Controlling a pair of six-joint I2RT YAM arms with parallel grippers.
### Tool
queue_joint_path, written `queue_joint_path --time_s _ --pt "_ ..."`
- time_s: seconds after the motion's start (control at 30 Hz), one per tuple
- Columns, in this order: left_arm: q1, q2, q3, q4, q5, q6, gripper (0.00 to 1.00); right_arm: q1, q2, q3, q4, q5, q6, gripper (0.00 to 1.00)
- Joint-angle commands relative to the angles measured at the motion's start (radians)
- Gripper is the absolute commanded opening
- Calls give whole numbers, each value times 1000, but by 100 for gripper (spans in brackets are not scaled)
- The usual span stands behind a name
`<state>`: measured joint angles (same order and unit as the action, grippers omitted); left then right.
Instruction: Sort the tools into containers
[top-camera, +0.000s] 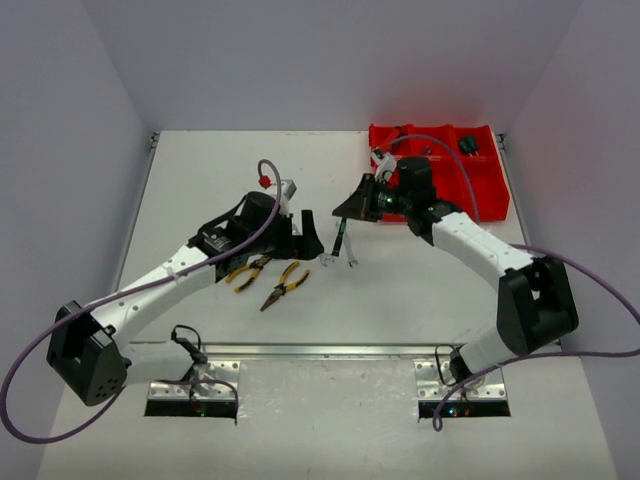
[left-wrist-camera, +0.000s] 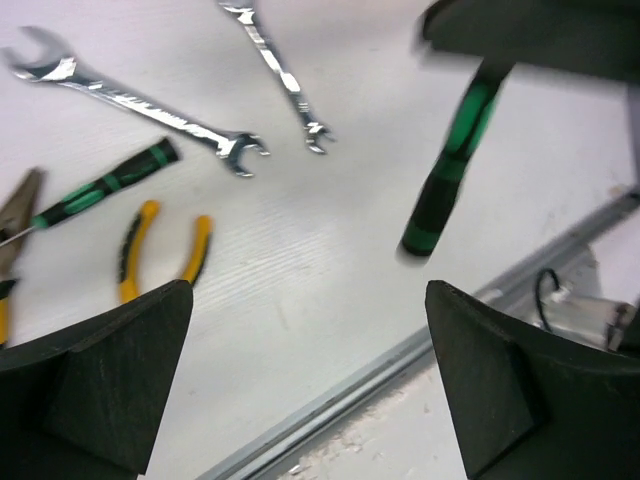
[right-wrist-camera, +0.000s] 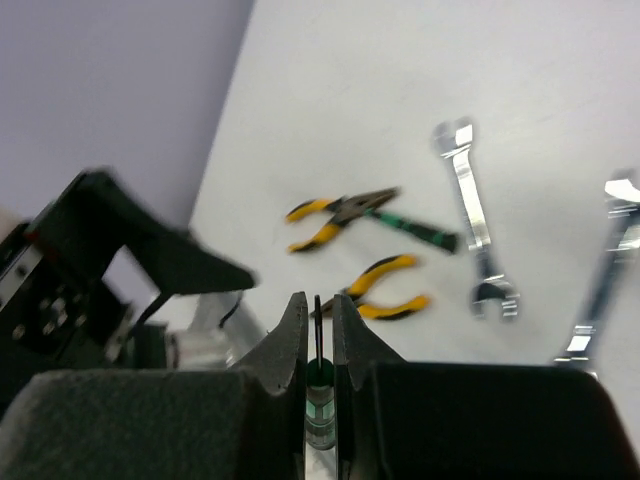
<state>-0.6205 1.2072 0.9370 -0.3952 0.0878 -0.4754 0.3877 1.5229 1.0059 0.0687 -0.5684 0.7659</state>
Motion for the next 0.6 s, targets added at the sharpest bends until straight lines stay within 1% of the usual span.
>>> queue_joint_path --time_s 0.0,0.07,0.17,0.27,0.47,0.57 --pt "-2 -91 38 -140 -266 20 100 -165 46 146 -205 222 -124 0" --pt "-2 -127 18 -181 -315 36 100 -221 117 250 -291 434 -171 0" --pt "-4 -158 -21 -172 -269 67 100 -267 224 427 -343 561 -184 0" --pt "-4 -190 -71 -149 -241 92 100 -307 351 537 -342 641 -177 0" --pt "-3 -190 -89 -149 -267 86 100 -308 503 657 -311 742 -182 0" --pt "-2 -183 -89 -153 -294 78 100 -306 546 664 -290 711 -182 0"
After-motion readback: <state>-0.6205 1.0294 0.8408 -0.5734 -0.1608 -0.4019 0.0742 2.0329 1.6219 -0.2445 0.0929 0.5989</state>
